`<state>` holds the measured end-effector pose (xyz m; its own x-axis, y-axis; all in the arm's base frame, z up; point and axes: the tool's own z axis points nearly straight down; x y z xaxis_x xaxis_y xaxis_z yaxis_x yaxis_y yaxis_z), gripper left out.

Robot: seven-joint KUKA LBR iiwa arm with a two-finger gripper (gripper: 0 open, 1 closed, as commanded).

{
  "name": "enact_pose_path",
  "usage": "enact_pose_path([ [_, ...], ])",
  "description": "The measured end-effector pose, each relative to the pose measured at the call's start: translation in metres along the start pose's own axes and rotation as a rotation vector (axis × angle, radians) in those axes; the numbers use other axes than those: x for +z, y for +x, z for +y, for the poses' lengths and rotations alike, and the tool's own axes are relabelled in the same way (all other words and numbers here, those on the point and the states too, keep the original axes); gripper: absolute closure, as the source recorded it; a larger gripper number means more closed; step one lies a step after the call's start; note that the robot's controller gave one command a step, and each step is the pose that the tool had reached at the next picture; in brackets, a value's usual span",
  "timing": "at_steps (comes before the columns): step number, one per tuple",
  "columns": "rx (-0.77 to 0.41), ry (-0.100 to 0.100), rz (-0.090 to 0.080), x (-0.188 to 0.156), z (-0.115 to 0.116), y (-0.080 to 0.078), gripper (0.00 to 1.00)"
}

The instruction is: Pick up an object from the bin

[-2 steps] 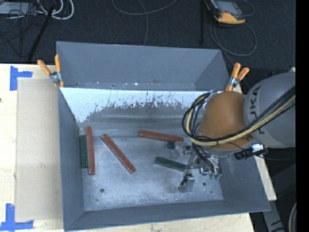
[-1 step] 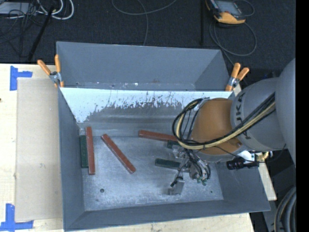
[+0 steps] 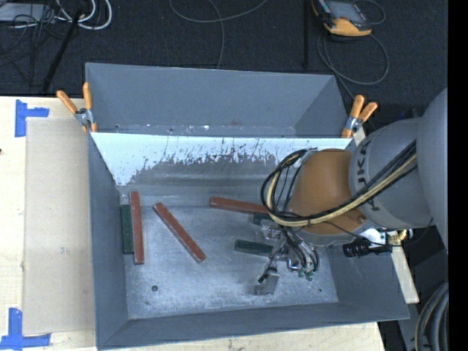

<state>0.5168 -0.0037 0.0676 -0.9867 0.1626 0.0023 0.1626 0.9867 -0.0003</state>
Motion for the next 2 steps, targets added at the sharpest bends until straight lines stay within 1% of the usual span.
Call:
enact_pose_path([
  [1,0.0,0.0,-0.001,-0.0007,0.0001,-0.0004,1.0],
  [2,0.0,-0.001,-0.003,-0.0089,0.0002,-0.0004,1.0],
])
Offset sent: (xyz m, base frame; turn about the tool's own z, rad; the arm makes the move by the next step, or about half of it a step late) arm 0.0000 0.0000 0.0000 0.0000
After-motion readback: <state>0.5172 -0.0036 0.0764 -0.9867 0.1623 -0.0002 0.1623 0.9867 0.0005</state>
